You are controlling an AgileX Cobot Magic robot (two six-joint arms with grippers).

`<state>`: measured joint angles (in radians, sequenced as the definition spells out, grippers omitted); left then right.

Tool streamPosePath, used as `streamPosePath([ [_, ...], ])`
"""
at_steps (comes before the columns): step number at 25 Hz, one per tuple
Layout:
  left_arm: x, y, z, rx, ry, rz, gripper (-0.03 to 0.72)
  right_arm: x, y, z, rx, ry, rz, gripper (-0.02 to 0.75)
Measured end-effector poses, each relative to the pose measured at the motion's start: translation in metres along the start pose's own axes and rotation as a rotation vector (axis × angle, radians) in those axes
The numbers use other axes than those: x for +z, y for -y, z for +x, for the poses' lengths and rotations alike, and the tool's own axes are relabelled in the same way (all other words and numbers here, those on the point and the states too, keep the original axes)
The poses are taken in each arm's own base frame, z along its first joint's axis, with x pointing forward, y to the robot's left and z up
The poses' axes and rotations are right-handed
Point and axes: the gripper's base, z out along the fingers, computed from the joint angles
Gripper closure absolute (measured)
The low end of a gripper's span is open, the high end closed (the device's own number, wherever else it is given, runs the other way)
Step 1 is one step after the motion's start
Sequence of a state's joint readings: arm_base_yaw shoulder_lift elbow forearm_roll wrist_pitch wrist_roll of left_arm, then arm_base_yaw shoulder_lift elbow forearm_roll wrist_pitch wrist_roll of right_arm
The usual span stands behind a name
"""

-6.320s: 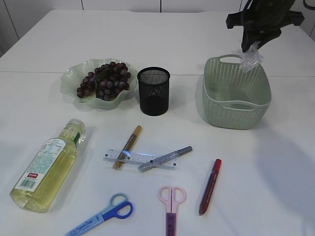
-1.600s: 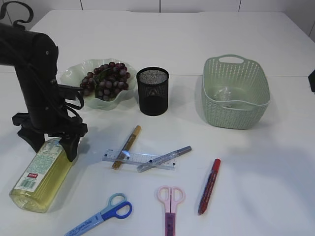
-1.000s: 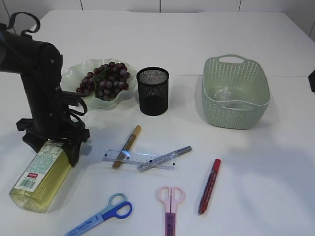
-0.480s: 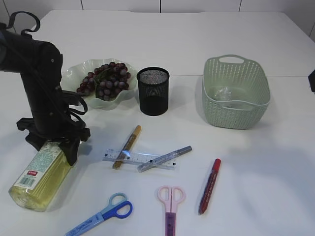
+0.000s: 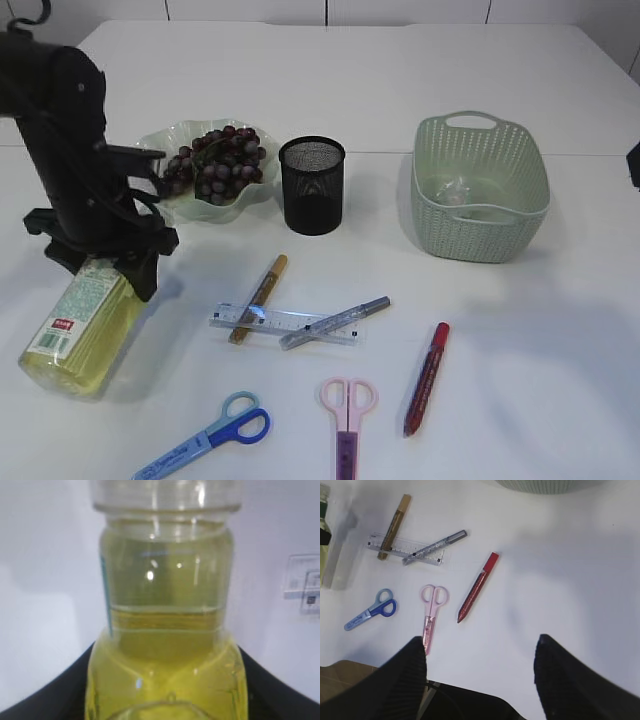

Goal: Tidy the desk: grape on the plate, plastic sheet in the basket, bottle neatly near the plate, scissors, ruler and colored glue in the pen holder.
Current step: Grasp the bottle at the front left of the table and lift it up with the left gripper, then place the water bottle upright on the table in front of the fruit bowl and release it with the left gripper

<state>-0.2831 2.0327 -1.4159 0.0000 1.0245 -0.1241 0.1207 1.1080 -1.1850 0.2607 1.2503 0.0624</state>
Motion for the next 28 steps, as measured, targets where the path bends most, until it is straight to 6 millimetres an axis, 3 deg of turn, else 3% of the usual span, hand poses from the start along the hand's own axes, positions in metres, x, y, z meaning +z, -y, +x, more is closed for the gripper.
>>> streamPosePath([
  [4,-0.025,-0.001,0.010,-0.018,0.098,0.013,0.241,0.000,0.000,0.000,0.000,0.000,0.000,0.213],
  [12,-0.060,-0.010,0.073,-0.065,0.357,0.048,0.241,0.000,0.000,0.000,0.000,0.000,0.000,0.212],
  [16,-0.068,-0.013,0.092,-0.048,0.488,0.052,0.241,0.000,0.000,0.000,0.000,0.000,0.000,0.213],
  [22,-0.072,-0.014,0.105,-0.040,0.680,0.082,0.241,0.000,0.000,0.000,0.000,0.000,0.000,0.213],
  [28,-0.068,-0.013,0.105,-0.033,0.908,0.129,0.241,0.000,0.000,0.000,0.000,0.000,0.000,0.213],
])
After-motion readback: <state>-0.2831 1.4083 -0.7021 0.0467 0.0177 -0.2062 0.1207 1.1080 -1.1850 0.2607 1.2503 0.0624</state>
